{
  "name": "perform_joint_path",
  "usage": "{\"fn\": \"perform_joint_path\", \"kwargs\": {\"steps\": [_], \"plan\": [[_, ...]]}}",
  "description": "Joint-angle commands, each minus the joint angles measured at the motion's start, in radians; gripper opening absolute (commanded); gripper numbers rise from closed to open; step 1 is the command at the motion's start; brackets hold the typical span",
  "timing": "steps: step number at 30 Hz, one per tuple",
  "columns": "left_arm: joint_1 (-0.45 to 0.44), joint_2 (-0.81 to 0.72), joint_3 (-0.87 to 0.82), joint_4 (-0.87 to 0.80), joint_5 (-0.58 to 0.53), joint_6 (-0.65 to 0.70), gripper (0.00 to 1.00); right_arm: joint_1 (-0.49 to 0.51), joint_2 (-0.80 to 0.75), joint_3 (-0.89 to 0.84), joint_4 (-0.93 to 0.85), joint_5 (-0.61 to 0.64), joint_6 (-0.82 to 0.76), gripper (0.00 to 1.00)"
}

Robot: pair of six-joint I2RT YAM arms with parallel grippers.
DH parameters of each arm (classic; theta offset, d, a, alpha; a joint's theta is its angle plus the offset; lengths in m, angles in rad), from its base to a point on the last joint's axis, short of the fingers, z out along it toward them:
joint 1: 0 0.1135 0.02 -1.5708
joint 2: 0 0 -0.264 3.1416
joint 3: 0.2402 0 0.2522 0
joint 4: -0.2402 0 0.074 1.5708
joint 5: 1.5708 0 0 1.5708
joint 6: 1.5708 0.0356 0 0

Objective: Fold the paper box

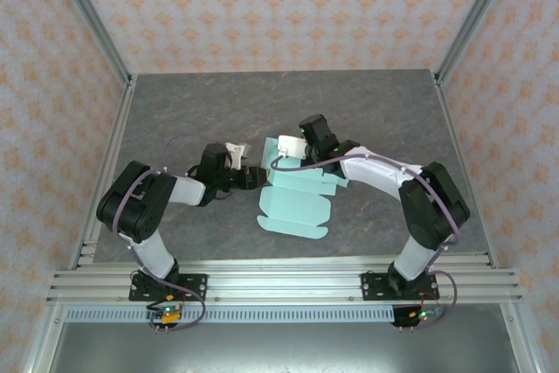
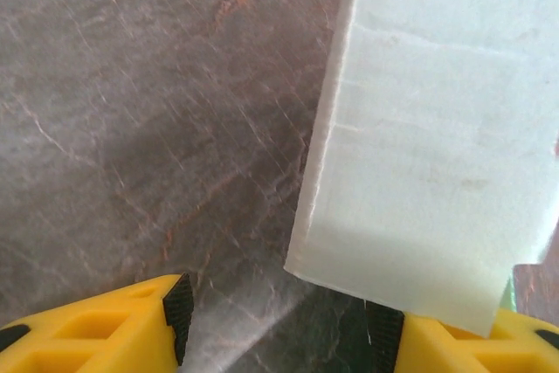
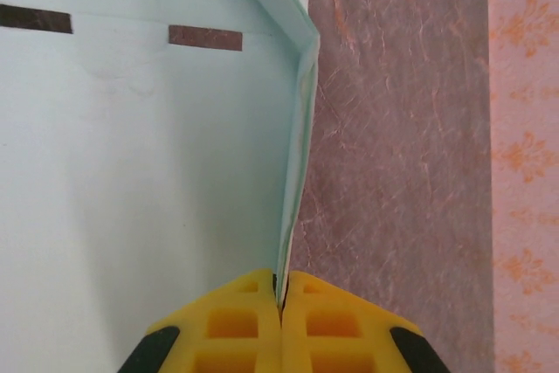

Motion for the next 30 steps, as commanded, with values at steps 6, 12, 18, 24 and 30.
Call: {"fn": "perform_joint_path", "kwargs": {"steps": [6, 12, 18, 24, 30], "plan": [[-0.002, -0.091, -0.079, 0.078, -0.088, 0.015, 0.57, 0.018, -0.007, -0.084, 0.21, 0.026, -0.174, 0.02], [0.002, -0.165, -0.103, 0.003, -0.141, 0.048, 0.59, 0.019, -0.013, -0.094, 0.274, 0.031, -0.246, 0.0], [0.025, -0.232, -0.177, 0.06, -0.157, 0.005, 0.6, 0.019, -0.032, -0.086, 0.246, 0.027, -0.264, 0.0], [0.031, -0.381, -0.19, -0.028, -0.288, 0.055, 0.6, 0.018, -0.036, -0.087, 0.237, -0.001, -0.265, 0.0], [0.07, -0.328, -0.124, -0.001, -0.301, 0.106, 0.6, 0.036, -0.072, -0.127, 0.28, -0.042, -0.271, 0.0]]}}
